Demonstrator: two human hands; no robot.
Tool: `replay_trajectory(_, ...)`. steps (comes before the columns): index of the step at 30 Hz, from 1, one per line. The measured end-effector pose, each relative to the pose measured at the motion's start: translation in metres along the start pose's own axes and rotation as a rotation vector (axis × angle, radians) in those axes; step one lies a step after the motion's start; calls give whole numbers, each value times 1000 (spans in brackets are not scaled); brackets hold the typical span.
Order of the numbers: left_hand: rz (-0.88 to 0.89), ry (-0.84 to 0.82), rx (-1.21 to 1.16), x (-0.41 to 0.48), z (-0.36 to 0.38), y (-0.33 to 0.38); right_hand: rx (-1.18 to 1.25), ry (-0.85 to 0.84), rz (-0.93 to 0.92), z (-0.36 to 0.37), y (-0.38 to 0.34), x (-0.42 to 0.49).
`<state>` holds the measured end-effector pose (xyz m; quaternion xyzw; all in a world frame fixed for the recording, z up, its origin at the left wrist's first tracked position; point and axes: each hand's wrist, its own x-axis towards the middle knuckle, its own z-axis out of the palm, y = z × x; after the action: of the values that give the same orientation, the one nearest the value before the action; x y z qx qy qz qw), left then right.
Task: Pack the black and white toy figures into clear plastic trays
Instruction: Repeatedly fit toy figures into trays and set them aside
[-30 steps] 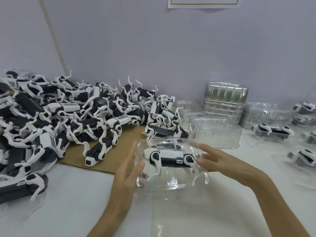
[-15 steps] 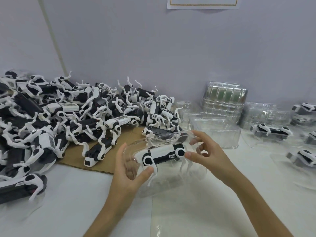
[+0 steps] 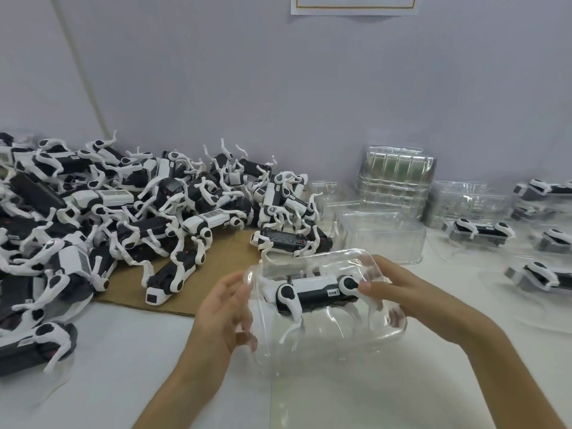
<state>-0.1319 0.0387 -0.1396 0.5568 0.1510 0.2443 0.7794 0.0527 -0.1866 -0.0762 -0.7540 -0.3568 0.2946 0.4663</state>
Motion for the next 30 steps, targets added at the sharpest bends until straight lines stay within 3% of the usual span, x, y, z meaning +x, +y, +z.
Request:
replay_trajectory(8, -158, -152, 213, -5, 8, -18, -82, 304, 186, -4, 35, -37)
replay_trajectory(11, -106, -130, 299, -6, 7, -14, -244, 622, 96, -9, 32, -43)
replay_trajectory(13, -75, -207, 346, -7, 8, -13, -347, 761, -79, 1, 17, -47)
replay_trajectory(14, -58, -251, 386, -7, 9, -14, -359, 719, -178, 11, 7, -49)
replay_trajectory(16, -22, -328, 491, -8, 10, -16, -423, 452, -302, 41, -6, -55)
replay_trajectory(18, 7, -383, 563, -8, 10, -17, -645, 219, -291, 69, -2, -56)
replay_trajectory(19, 20, -383, 578, -8, 10, -18, -744, 181, -282, 76, 2, -54)
replay_trajectory(30, 309, 114, 694, -4, 13, -22, -762, 564, -120, 12, 38, -11)
